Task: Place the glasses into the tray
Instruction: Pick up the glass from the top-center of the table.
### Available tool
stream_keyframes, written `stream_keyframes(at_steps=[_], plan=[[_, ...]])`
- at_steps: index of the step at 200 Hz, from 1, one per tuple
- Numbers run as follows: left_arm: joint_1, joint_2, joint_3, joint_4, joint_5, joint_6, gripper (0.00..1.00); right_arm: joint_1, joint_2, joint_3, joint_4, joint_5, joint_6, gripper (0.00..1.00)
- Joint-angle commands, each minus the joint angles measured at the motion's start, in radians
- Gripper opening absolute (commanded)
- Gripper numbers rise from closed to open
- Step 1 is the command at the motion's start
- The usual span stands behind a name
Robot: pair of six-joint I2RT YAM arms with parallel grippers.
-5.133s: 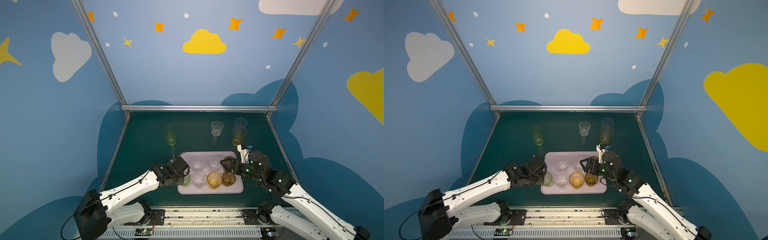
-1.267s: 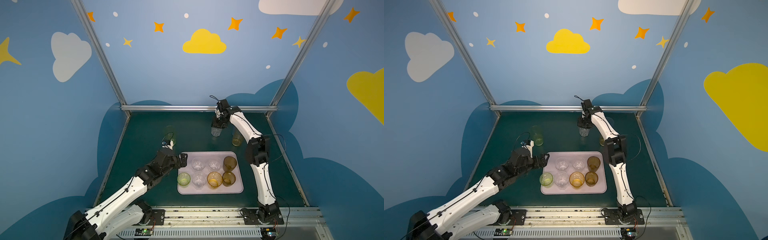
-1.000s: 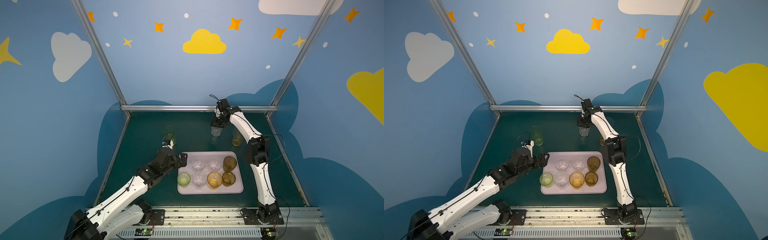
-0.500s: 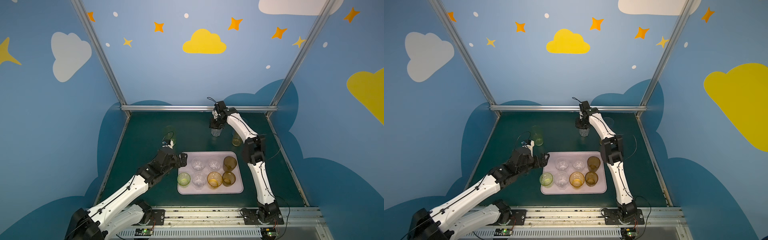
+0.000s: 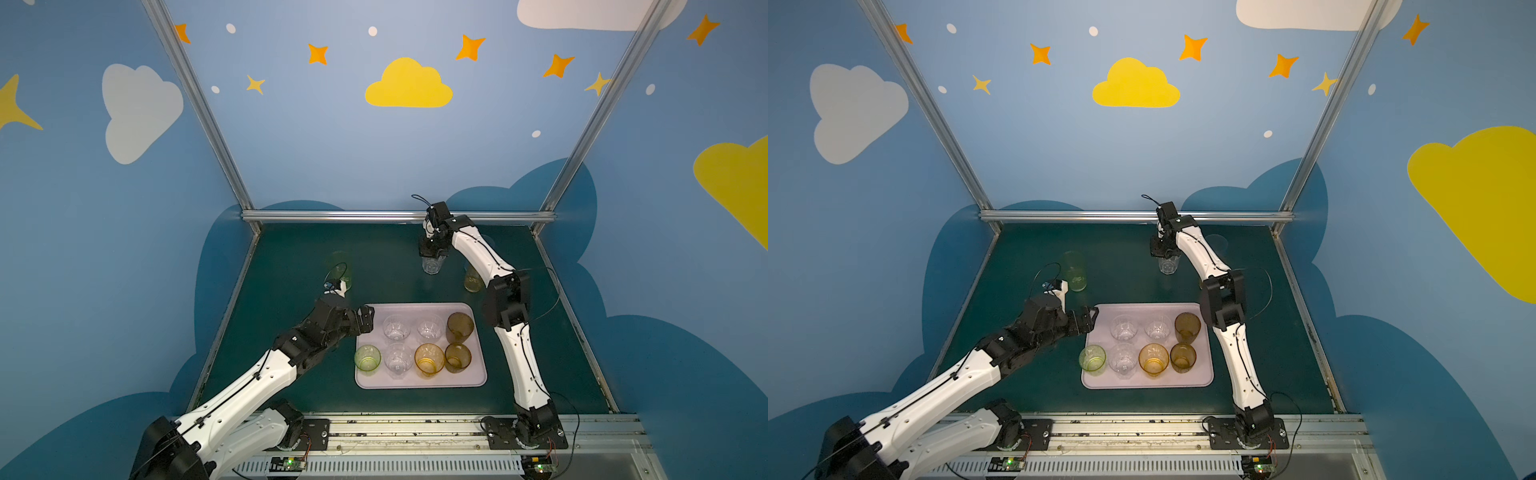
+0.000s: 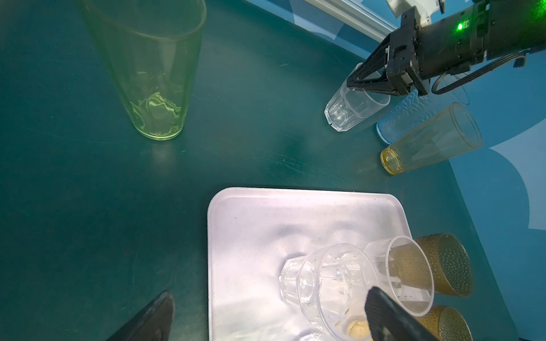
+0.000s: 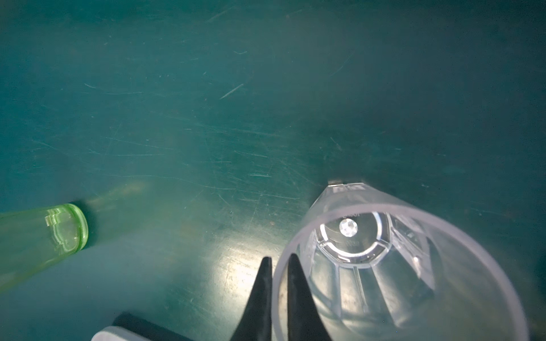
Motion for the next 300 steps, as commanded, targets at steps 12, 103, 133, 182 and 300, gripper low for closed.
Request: stream_keyframes(at_steps=[12, 103, 133, 182, 300], plan=[[0.005, -0.012, 0.004, 0.002, 0.004, -0.001, 1.00, 0.016, 0.001, 0.020, -0.014, 0.033, -0.030, 0.01], [0.007, -0.094, -0.027, -0.023, -0.102, -0.062, 1.00, 0.052, -0.088, -0.008, -0.015, 0.106, -0.052, 0.00], [0.015, -0.104, -0.037, -0.036, -0.072, -0.107, 1.00, 0.072, -0.128, -0.008, -0.022, 0.135, -0.026, 0.00], [0.014, -0.176, -0.036, -0.102, -0.043, -0.142, 1.00, 0.113, -0.230, -0.058, -0.051, 0.164, -0.018, 0.00], [0.014, -0.397, 0.002, -0.311, -0.055, -0.163, 1.00, 0.275, -0.525, -0.254, -0.104, 0.239, -0.043, 0.00]])
